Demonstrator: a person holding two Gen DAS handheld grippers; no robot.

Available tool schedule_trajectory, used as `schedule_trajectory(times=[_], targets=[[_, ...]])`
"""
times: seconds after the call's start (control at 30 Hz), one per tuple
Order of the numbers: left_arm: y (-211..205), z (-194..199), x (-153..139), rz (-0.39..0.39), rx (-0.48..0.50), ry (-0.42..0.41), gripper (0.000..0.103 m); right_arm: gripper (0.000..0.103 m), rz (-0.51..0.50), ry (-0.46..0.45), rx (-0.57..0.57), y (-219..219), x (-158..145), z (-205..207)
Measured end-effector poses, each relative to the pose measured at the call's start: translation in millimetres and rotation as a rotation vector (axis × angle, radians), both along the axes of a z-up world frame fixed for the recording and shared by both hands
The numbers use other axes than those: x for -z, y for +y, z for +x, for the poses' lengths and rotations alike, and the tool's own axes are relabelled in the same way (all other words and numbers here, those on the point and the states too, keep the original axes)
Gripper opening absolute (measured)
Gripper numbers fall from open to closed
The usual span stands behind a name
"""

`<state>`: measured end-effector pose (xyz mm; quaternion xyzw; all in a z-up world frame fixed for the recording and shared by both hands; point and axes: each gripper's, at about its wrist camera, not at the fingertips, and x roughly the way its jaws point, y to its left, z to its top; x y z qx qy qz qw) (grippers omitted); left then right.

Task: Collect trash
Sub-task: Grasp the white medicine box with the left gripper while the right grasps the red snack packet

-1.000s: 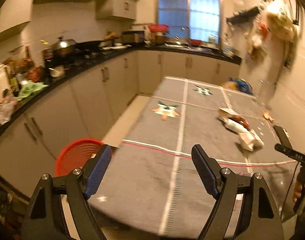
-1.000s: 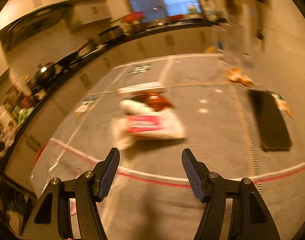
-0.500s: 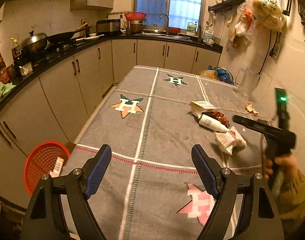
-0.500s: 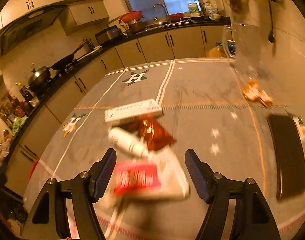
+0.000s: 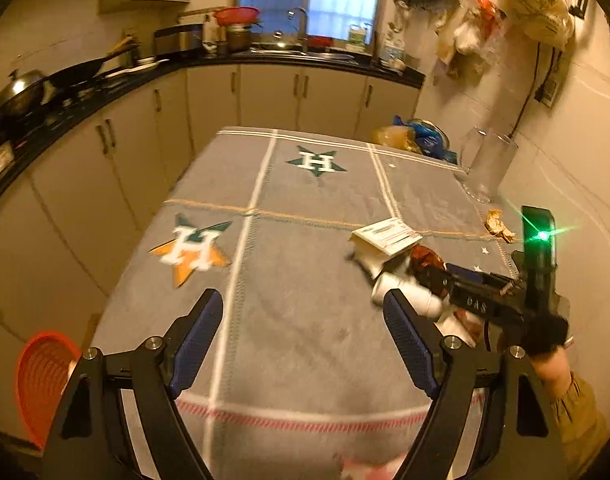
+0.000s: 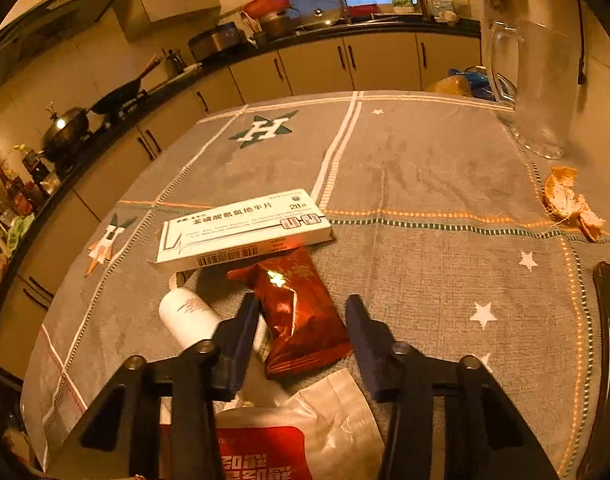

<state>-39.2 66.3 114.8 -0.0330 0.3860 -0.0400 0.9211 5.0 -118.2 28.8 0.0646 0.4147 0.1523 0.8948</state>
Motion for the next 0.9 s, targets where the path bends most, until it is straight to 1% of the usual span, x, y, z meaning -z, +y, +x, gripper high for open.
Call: schedule_trajectory(times=[0.03, 0.07, 0.17, 0.27, 0.4, 0.53, 0.63, 0.7, 0.8, 0.9], targets=[[-5.9, 9.3, 1.9, 0.004, 0.018, 0.006, 0.081, 0.039, 0.004, 0.0, 0.003, -2.0, -0.7, 0.1], [-12.3, 18.4, 3.8, 0.008, 0.038, 0.011, 0.081, 0.038, 0.009, 0.001, 0.011, -4.9, -1.3, -0.1], [-33.9, 46.0, 11.7, 0.029, 0.109, 0.026, 0.081, 0.038, 0.049, 0.013, 0.05, -20.9, -2.0, 0.8], [-56.7, 74.8, 21.4, 0.051, 0.201, 0.05, 0.082, 0.038, 0.09, 0.019, 0.08, -37.0, -4.0, 1.5], [-87.9, 108.0, 35.0, 0.121, 0.325, 0.072, 0.082, 0.037, 0.152, 0.025, 0.11, -54.6, -6.9, 2.4], [-108.4, 132.3, 49.4, 0.19, 0.432, 0.098, 0.082, 0.038, 0.169, 0.02, 0.134, -63.8, -7.9, 1.7], [-117.4, 147.2, 61.4, 0.221, 0.477, 0.124, 0.082, 0.037, 0.177, 0.028, 0.141, -67.3, -6.4, 2.9], [-121.6, 155.6, 72.3, 0.234, 0.498, 0.164, 0.082, 0.037, 0.175, 0.033, 0.142, -67.7, -4.9, 0.9], [-123.8, 159.8, 85.4, 0.256, 0.505, 0.2, 0.082, 0.038, 0.171, 0.037, 0.138, -66.6, -3.5, 0.8], [-123.9, 158.7, 89.4, 0.249, 0.493, 0.202, 0.081, 0.038, 0.16, 0.032, 0.132, -63.9, -2.9, 1.7]])
